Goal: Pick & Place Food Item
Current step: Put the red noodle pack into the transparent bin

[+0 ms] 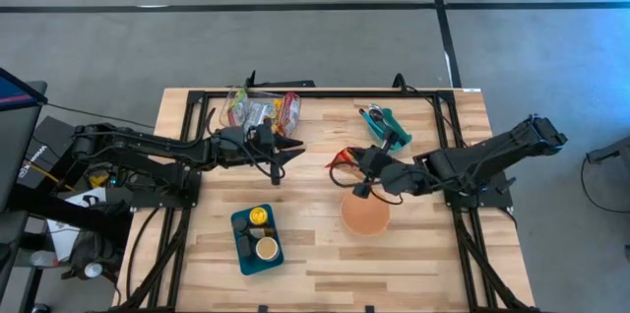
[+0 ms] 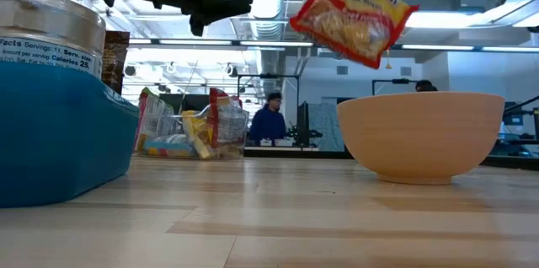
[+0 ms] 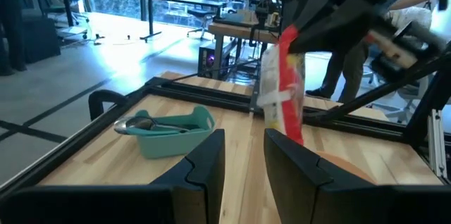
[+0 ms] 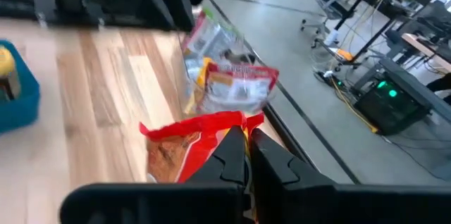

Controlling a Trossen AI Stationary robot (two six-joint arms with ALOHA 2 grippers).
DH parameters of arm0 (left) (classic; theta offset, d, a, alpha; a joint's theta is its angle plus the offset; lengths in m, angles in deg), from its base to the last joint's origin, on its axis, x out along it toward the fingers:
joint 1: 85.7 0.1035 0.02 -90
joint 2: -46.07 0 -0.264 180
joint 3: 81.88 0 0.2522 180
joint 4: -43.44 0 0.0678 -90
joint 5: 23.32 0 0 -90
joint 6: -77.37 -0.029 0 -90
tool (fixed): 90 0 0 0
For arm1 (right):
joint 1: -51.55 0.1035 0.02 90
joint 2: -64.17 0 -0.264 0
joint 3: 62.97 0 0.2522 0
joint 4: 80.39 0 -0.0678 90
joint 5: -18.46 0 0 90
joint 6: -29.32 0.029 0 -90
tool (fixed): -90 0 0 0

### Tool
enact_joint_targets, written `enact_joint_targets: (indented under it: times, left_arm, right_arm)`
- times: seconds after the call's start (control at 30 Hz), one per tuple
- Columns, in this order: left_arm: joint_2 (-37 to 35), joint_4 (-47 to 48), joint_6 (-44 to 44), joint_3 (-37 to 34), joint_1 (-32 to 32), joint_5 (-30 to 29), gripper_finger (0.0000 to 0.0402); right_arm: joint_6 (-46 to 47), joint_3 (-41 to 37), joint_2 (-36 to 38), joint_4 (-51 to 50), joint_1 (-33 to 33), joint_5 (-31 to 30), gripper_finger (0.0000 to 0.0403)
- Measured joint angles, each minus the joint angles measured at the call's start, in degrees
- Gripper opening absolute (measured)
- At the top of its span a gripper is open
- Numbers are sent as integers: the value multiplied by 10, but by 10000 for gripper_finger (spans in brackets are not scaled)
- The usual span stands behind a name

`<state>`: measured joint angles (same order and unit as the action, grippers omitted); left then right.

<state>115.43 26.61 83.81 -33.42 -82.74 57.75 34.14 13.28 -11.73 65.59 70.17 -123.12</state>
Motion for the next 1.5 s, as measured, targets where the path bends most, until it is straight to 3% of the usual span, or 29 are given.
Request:
enact_joint_targets:
  times: [0.2,0.53,0.7,1.2,1.5]
  left_arm:
    - [0,0,0,0,0,0,94]
    - [0,1,0,0,0,0,94]
    - [0,1,-1,0,0,0,94]
    - [0,45,0,0,0,5,95]
    - [0,58,28,0,0,45,168]
  right_arm:
    - [16,-43,0,20,-24,0,0]
    - [-45,-145,41,219,-66,12,0]
    - [-54,-179,70,302,-77,54,0]
    - [-69,-188,18,415,-90,84,0]
    - [-68,-188,5,457,-94,108,0]
